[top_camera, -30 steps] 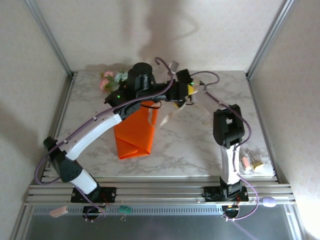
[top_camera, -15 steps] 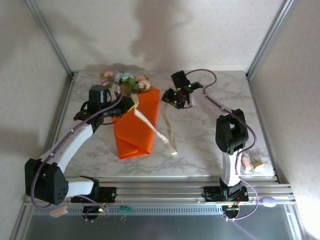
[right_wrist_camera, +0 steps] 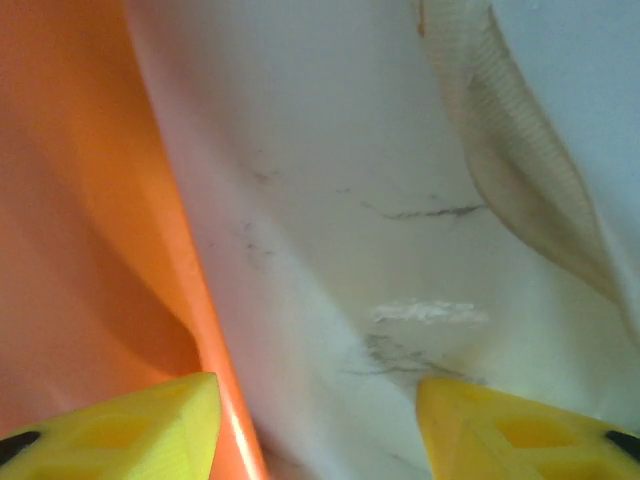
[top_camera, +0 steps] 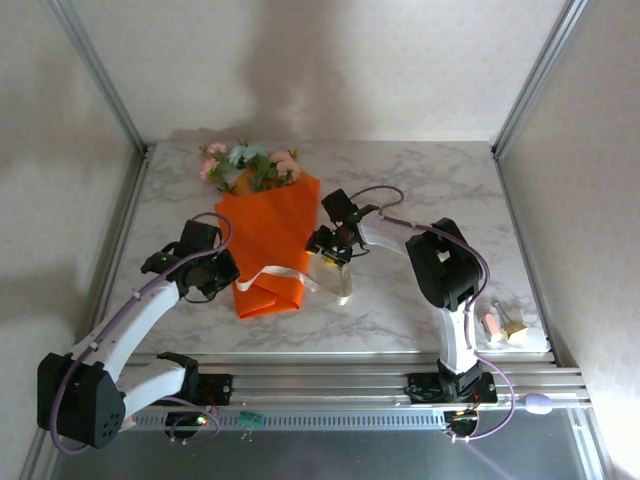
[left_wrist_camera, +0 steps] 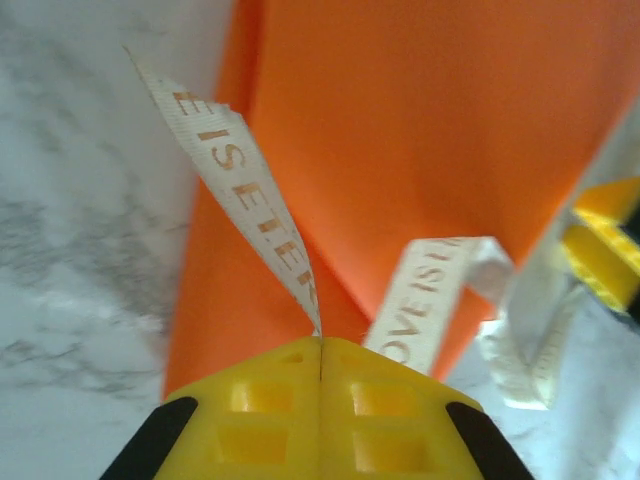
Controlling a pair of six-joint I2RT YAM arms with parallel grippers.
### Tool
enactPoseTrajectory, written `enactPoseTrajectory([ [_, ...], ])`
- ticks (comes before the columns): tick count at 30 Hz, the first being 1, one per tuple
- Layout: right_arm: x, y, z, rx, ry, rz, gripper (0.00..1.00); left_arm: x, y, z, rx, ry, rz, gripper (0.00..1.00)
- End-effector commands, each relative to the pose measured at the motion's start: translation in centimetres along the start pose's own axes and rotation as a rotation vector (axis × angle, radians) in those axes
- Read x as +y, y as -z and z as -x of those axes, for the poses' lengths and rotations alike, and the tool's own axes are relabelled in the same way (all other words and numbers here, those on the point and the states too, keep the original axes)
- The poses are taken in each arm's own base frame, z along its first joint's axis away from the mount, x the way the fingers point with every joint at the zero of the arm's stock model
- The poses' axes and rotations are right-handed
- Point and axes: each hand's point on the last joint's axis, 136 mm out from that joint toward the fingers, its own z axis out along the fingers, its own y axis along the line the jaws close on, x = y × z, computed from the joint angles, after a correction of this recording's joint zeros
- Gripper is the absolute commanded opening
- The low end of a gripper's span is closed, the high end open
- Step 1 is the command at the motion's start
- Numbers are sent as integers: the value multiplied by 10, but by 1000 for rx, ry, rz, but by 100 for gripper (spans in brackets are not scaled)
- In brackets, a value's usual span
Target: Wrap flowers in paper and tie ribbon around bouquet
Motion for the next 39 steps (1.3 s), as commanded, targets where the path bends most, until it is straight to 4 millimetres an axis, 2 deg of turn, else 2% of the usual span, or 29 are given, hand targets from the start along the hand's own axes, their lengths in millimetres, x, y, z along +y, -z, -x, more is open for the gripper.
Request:
enactPoseTrajectory([
  [1,23,-8,1,36,47,153,56,30,3,-2,-31,31,137,0],
  [6,31,-18,3,32,37,233,55,54,11,0,-67,50,258,0],
  [8,30,-23,-1,48,28,237,55,57,15,3,-92,58,272,0],
  [14,39,-36,-10,75,14,245,48,49,18,8,-114,87,243,0],
  [21,37,-38,-6,56,6,207,24,52,20,9,-119,83,255,0],
  [25,43,-29,7,4,21,193,8,61,18,5,-114,89,286,0],
  [28,51,-17,21,-38,8,192,0,66,13,2,-107,90,302,0],
  [31,54,-3,36,-71,-28,171,0,71,6,0,-100,93,315,0],
  [39,55,23,64,-32,-134,134,0,82,-10,-10,-56,93,342,0],
])
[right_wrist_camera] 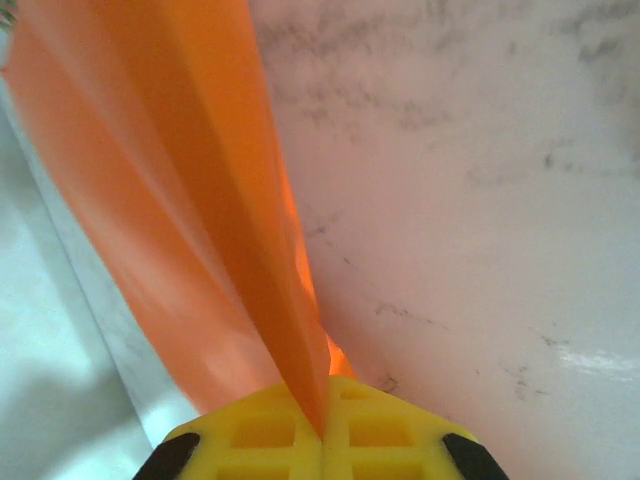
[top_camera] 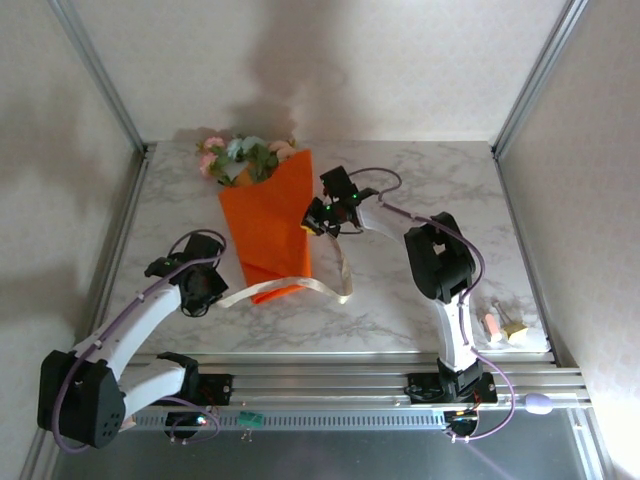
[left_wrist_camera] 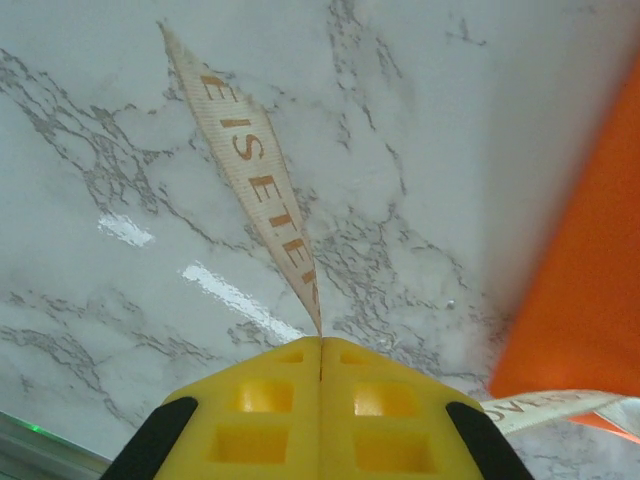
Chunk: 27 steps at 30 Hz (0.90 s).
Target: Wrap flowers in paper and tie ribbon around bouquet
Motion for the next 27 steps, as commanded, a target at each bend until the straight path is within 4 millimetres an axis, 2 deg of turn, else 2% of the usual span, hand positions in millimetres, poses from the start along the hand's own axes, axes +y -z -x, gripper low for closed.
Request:
enactPoseTrajectory([
  [1,-15,6,10,30,-85,-79,0,11,-10,-7,15,6,44,0],
  [5,-18,11,18,46,-110,-83,0,25,-22,-30,96,26,60,0],
  [7,-21,9,18,59,-117,-87,0,36,-21,-34,106,49,80,0],
  [9,-27,5,17,61,-123,-99,0,42,-13,-27,72,91,82,0],
  [11,-32,4,16,63,-134,-106,0,44,-5,-8,1,141,86,0],
  [14,-37,5,16,59,-150,-112,0,47,-7,26,-78,206,113,0],
  [18,-36,11,21,59,-160,-122,0,68,-7,77,-206,349,201,0],
  [21,-34,16,24,62,-181,-130,0,76,-8,110,-298,493,172,0],
  [23,-33,18,23,70,-182,-136,0,66,-7,143,-346,529,145,0],
  [27,-36,25,19,76,-191,-148,0,35,9,226,-465,543,126,0],
])
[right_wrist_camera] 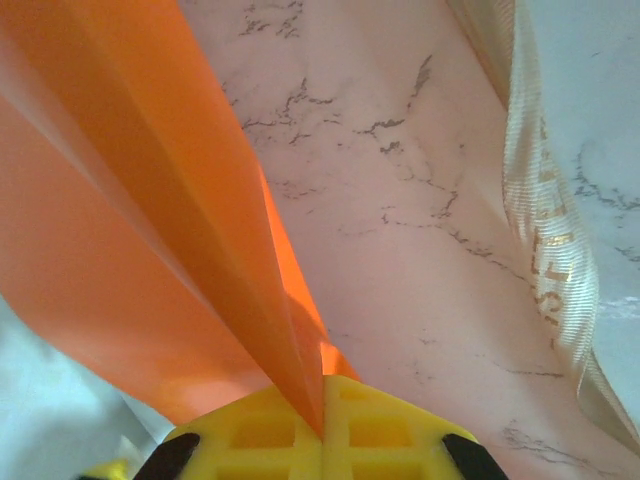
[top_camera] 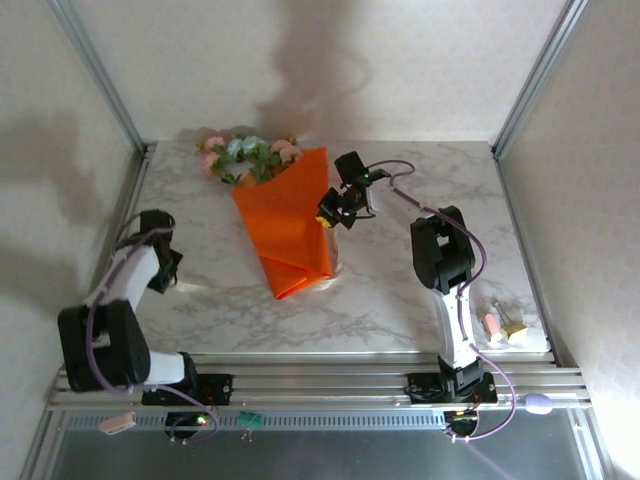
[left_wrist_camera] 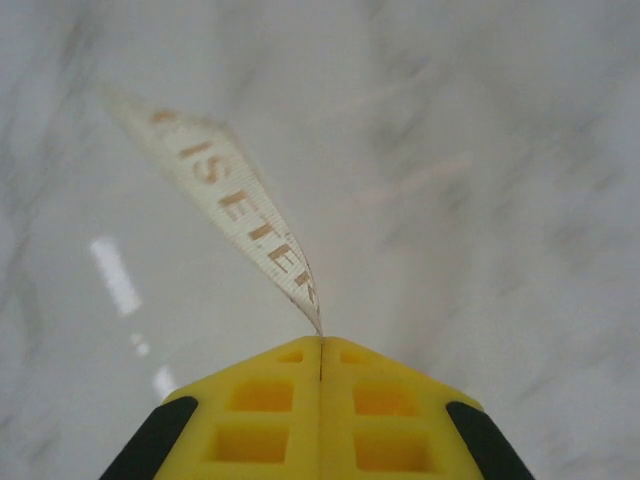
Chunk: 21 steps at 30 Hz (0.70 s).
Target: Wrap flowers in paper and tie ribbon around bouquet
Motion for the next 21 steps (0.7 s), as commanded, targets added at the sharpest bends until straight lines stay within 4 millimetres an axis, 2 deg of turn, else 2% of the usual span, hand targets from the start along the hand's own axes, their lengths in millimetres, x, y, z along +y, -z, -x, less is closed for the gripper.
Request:
enactPoseTrajectory([
  [1,-7,8,-6,25,-38,-27,0,-66,17,74,-191,84,-104,0],
  [3,-10,11,-6,23,-46,-31,0,-90,17,98,-209,100,-116,0],
  [5,-15,13,-5,19,-48,-39,0,-124,23,116,-193,108,-194,0],
  [8,-29,17,-4,6,-49,-55,0,-177,66,145,-246,87,-326,0],
  [11,-45,21,-2,-16,-54,-61,0,-222,123,156,-269,60,-459,0],
  [13,-58,19,-3,-21,-66,-65,0,-237,163,162,-309,63,-524,0],
  [15,-68,16,-5,-20,-73,-78,0,-239,195,171,-350,96,-580,0],
  [18,-81,13,-11,-19,-93,-91,0,-248,233,186,-381,119,-673,0],
  [21,-91,15,-15,-41,-102,-108,0,-268,266,194,-375,91,-804,0],
])
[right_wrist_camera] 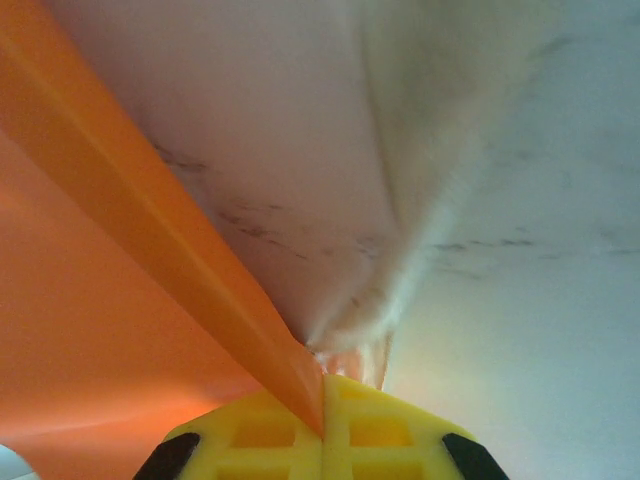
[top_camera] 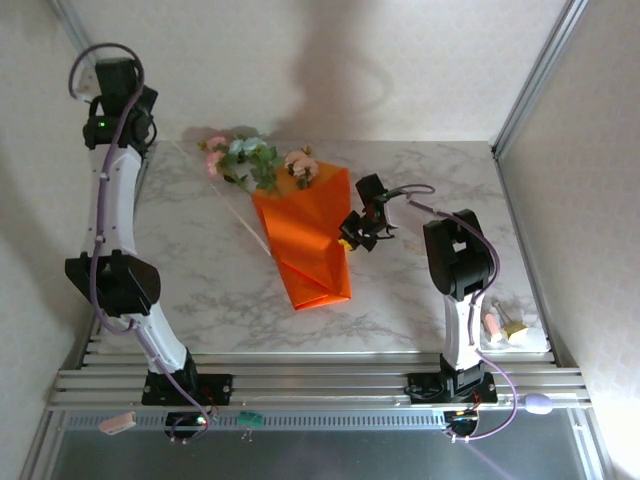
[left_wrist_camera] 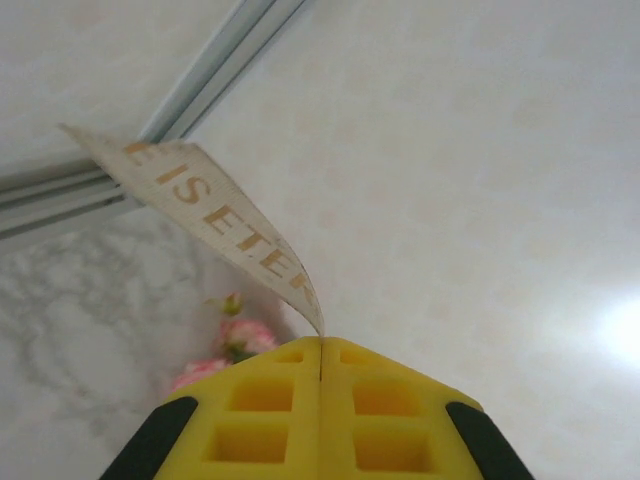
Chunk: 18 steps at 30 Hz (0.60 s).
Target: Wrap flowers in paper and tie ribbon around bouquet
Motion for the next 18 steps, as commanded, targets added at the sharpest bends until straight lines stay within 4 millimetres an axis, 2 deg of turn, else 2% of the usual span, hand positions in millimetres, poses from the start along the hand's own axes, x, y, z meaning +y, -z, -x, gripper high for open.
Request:
enactPoseTrajectory([
  [1,-4,11,-3,-54,1,-2,0,-27,6,7,44,-8,-100,0],
  [2,-4,11,-4,-57,-2,4,0,-37,8,1,71,-6,-139,0],
  [4,1,7,-7,-42,1,44,2,-54,12,-24,164,-10,-231,0],
  [7,12,15,-8,-61,44,66,21,-41,21,-66,260,-34,-204,0],
  [9,18,28,-6,-89,63,75,33,-20,30,-86,285,-30,-159,0],
  [12,19,53,3,-165,96,49,47,29,38,-113,320,1,-56,0],
  [15,13,84,18,-256,113,17,52,67,39,-142,395,-26,34,0],
  [18,1,109,33,-324,122,-25,53,104,44,-173,468,-70,135,0],
])
